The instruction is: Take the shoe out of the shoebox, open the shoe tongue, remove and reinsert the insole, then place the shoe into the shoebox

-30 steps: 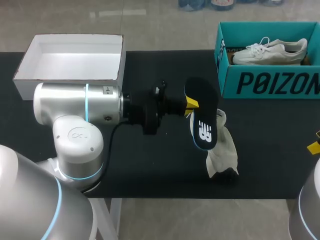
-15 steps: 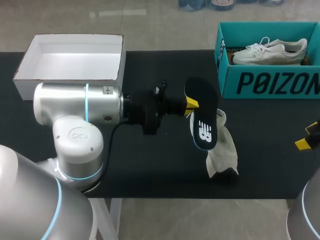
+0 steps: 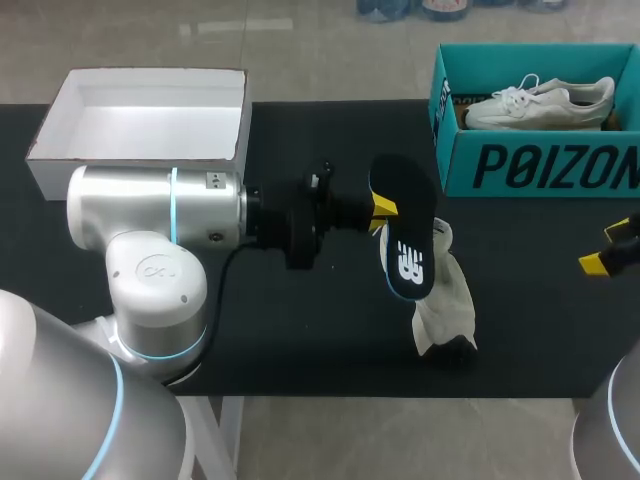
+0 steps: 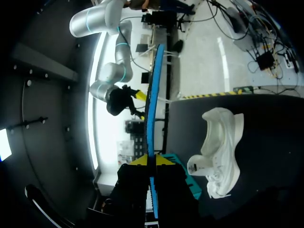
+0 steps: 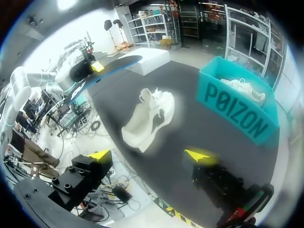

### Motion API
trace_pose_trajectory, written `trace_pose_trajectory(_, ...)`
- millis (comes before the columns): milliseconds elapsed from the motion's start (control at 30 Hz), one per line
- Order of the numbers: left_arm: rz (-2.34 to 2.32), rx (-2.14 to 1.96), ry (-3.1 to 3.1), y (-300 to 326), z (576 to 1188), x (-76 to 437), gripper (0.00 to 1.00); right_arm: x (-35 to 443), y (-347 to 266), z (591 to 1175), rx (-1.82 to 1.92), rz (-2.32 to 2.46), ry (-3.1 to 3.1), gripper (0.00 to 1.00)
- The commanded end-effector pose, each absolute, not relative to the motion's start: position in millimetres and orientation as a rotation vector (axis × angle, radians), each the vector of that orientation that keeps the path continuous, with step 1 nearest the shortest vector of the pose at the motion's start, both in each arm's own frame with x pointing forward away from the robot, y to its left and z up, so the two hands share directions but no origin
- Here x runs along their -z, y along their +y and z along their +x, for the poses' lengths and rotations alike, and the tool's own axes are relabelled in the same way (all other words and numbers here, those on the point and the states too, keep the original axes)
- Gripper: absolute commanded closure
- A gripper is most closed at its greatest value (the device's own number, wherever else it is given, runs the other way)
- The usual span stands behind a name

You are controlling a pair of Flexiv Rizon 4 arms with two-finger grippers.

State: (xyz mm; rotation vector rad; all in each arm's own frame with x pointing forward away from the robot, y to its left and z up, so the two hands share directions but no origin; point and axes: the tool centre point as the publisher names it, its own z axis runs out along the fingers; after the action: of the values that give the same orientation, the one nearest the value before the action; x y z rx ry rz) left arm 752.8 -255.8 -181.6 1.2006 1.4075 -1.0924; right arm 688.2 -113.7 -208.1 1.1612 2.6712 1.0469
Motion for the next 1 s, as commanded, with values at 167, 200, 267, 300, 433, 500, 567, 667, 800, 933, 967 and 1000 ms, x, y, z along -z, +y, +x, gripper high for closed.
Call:
trace_pose_trajectory(167, 1.203, 1.090, 1.410, -256.7, 752.7, 181.2, 1.00, 218.2, -89.7, 713.5, -0.983, 1.124, 2.714, 0.00)
trace_pose_trajectory(200, 1.203, 1.090, 1.410, -256.7, 752.7, 181.2, 1.00, 217.9, -86.5, 718.4, -0.954, 1.114, 2.730, 0.00)
trace_pose_trajectory(267, 1.203, 1.090, 1.410, -256.7, 752.7, 181.2, 1.00, 217.1, -83.9, 722.7, -0.927, 1.103, 2.741, 0.00)
trace_pose_trajectory(300, 1.203, 1.090, 1.410, -256.7, 752.7, 181.2, 1.00, 216.5, -83.0, 725.2, -0.921, 1.102, 2.743, 0.00)
trace_pose_trajectory(433, 1.203, 1.090, 1.410, -256.7, 752.7, 181.2, 1.00, 216.3, -87.2, 730.4, -0.904, 1.116, 2.740, 0.00)
trace_pose_trajectory(500, 1.203, 1.090, 1.410, -256.7, 752.7, 181.2, 1.00, 216.4, -90.4, 733.4, -0.890, 1.124, 2.744, 0.00)
trace_pose_trajectory(567, 1.203, 1.090, 1.410, -256.7, 752.7, 181.2, 1.00, 215.5, -94.4, 737.9, -0.851, 1.132, 2.753, 0.00)
trace_pose_trajectory(667, 1.203, 1.090, 1.410, -256.7, 752.7, 181.2, 1.00, 213.2, -99.1, 742.1, -0.822, 1.135, 2.758, 0.00)
trace_pose_trajectory(800, 1.203, 1.090, 1.410, -256.7, 752.7, 181.2, 1.00, 210.6, -102.2, 742.4, -0.804, 1.133, 2.762, 0.00)
trace_pose_trajectory(933, 1.203, 1.090, 1.410, -256.7, 752.7, 181.2, 1.00, 207.0, -103.9, 736.2, -0.811, 1.119, 2.764, 0.00)
trace_pose_trajectory(967, 1.203, 1.090, 1.410, -256.7, 752.7, 181.2, 1.00, 206.8, -104.0, 733.7, -0.809, 1.114, 2.767, 0.00)
trace_pose_trajectory(1000, 1.203, 1.090, 1.410, -256.7, 752.7, 181.2, 1.00, 206.9, -104.4, 731.8, -0.809, 1.112, 2.768, 0.00)
